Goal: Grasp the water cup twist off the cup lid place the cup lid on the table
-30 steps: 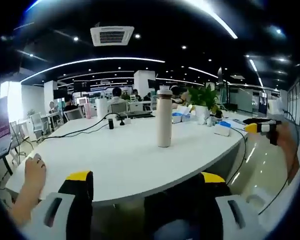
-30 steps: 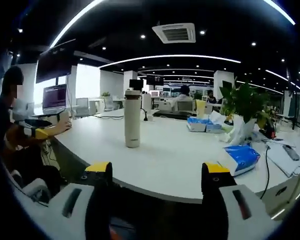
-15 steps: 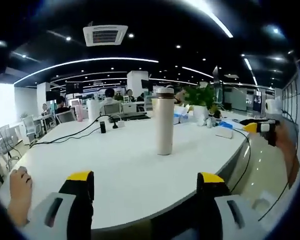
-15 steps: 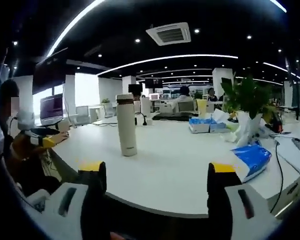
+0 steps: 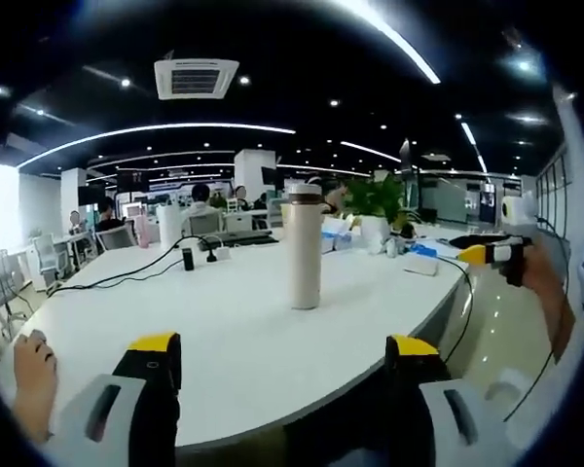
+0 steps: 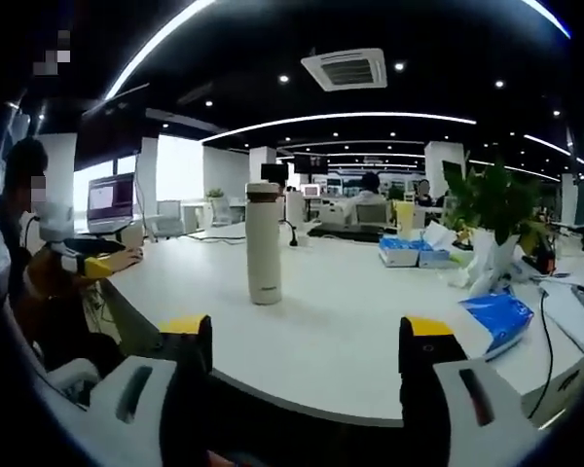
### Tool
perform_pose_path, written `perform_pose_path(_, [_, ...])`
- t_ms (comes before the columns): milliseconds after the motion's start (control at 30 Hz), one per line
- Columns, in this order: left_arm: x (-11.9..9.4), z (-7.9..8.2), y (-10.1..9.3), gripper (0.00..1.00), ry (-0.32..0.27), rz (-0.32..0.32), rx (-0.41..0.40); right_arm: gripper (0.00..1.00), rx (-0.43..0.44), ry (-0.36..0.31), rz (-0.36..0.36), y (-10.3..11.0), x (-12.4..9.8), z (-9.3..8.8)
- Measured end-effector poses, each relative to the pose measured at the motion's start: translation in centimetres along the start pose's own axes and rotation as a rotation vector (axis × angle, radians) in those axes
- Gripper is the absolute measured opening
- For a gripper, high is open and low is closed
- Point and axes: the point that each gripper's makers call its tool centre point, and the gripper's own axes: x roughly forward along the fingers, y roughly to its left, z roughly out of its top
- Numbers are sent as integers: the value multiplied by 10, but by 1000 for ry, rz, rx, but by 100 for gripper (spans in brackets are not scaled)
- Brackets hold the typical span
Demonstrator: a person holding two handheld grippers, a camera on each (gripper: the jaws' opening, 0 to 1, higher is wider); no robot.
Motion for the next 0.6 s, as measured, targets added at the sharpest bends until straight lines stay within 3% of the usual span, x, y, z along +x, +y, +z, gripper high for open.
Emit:
perform_pose_path(300, [-5,2,-10,86,-20,-49,3,79,-34,-3,32,10,0,0])
perform_pose_path(600, [6,0,-21,86,-17,-98,30,79,-13,-4,61,13,6,-5])
